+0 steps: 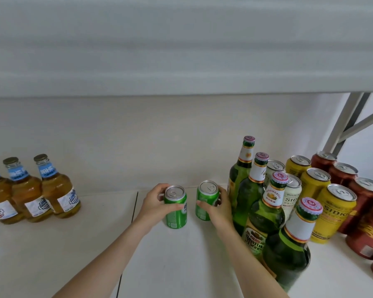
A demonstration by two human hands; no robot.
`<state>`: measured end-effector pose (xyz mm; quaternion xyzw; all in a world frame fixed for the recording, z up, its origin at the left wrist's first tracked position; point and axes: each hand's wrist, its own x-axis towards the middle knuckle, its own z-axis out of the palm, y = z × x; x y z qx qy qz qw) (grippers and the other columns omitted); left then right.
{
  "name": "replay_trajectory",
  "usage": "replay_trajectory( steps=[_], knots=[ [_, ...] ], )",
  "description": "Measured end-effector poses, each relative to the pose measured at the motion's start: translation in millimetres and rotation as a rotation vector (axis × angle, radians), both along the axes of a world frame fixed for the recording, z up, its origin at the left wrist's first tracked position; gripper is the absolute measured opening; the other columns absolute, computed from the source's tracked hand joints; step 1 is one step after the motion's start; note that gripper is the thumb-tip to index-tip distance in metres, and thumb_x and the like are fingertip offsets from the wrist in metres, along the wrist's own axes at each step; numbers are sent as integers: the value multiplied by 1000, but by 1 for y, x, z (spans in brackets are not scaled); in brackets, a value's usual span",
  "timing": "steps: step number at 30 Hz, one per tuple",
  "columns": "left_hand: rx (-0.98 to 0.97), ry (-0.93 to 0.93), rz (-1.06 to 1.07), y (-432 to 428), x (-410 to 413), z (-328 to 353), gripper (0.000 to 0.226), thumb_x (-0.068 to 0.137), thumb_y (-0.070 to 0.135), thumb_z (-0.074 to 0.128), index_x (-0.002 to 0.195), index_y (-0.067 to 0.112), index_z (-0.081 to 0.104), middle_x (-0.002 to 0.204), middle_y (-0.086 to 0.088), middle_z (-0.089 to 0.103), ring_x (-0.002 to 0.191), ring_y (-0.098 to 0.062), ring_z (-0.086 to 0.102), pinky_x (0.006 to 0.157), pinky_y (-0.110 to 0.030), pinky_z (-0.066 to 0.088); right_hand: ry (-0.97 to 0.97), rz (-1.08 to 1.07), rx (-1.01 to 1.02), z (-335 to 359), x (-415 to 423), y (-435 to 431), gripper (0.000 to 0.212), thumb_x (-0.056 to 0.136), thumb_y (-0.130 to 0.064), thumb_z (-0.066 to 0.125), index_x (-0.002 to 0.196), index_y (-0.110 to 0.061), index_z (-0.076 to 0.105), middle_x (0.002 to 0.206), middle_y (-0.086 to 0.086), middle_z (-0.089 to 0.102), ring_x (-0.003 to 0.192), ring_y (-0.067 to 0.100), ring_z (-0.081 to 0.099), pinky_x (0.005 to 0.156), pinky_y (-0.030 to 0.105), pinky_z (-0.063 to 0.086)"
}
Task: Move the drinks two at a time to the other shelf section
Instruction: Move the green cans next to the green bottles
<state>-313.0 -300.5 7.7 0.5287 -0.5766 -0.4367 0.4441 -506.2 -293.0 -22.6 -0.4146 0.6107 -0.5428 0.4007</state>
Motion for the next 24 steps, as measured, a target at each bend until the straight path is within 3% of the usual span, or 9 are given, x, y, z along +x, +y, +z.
replay_trajectory(
  steps=[8,15,19,21,24],
  knots=[
    [-17,1,-36,-1,5,-9,61,50,20,93,103,33,66,105,13,72,105,-8,64,85,-22,49,-25,2,-27,-10,0,1,81,67,-18,87,135,-30,43,128,-7,56,119,17,53,105,44,44],
    [19,45,-89,4,12,-10,71,40,34,91,107,32,67,107,13,72,107,-6,63,89,-24,49,-62,2,-44,-19,1,30,88,71,-14,86,144,-19,38,135,-5,49,124,13,47,98,28,40],
    [113,120,-95,7,16,-10,61,51,35,87,108,29,67,111,3,72,109,-16,66,95,-35,53,-19,-9,-41,-29,1,49,87,70,-16,86,143,-18,40,143,-3,47,127,14,45,104,31,38],
    [149,131,-90,10,17,-10,58,55,41,87,108,30,67,113,0,70,106,-14,67,90,-32,55,10,25,-44,-33,3,59,83,71,-17,85,141,-18,42,142,-3,47,126,14,45,102,29,38],
    [159,126,-76,16,15,-10,38,76,27,83,110,26,65,112,-2,69,100,-11,67,84,-28,54,36,75,-50,-34,7,73,69,71,-14,85,129,-20,48,133,-4,51,121,14,48,99,28,39]
  ],
)
